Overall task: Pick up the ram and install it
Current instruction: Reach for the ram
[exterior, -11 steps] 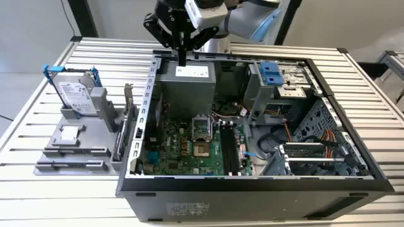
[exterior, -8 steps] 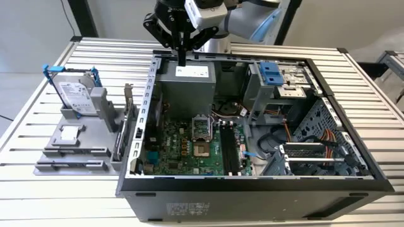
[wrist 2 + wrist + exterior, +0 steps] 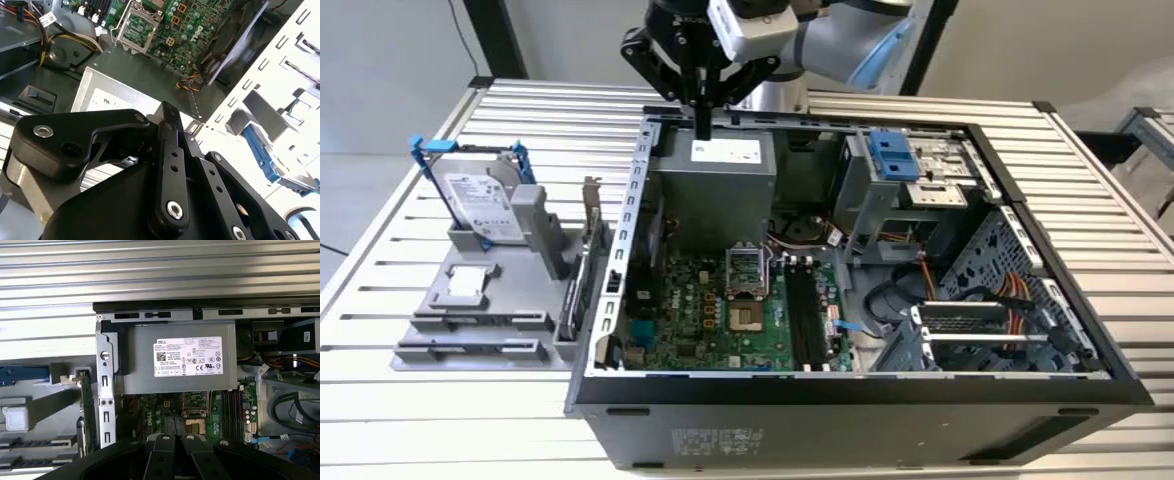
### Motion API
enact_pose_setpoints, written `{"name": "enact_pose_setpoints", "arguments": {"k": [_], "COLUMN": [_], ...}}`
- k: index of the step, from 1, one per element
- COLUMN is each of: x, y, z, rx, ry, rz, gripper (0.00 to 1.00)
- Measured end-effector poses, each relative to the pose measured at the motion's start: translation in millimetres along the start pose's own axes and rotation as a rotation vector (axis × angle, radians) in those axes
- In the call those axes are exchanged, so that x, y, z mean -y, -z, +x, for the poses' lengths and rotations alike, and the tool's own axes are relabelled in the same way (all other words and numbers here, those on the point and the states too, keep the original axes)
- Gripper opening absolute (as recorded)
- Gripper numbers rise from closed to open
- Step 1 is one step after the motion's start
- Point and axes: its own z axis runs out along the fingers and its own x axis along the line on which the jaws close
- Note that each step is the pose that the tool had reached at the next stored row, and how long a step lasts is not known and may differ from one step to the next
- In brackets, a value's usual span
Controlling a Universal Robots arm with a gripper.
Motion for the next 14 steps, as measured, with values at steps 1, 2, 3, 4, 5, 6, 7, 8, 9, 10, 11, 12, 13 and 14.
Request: {"name": "enact_pose_setpoints", "arguments": {"k": [1,2,3,4,5,6,7,8,9,10,11,12,13,14], "x": [0.0,0.0,0.1,0.1,0.1,0.1,0.1,0.1,0.2,0.2,0.2,0.2,0.3,0.4], "y": [0.0,0.0,0.0,0.0,0.0,0.0,0.0,0.0,0.0,0.1,0.1,0.1,0.1,0.1], "z": [0.4,0.6,0.8,1.0,1.1,1.3,1.5,1.8,2.1,2.5,2.9,3.4,3.9,4.5], "rx": [0.0,0.0,0.0,0.0,0.0,0.0,0.0,0.0,0.0,0.0,0.0,0.0,0.0,0.0001], "ry": [0.0,0.0,0.0,0.0,0.0,0.0,0.0,0.0,0.0,0.0,0.0,0.0,0.0,0.0], "rz": [0.0,0.0,0.0,0.0,0.0001,0.0,0.0,0.0,0.0,0.0,0.0,0.0,0.0,0.0], "gripper": [0.0,0.0,0.0,0.0,0.0,0.0,0.0,0.0,0.0,0.0,0.0,0.0,0.0,0.0]}}
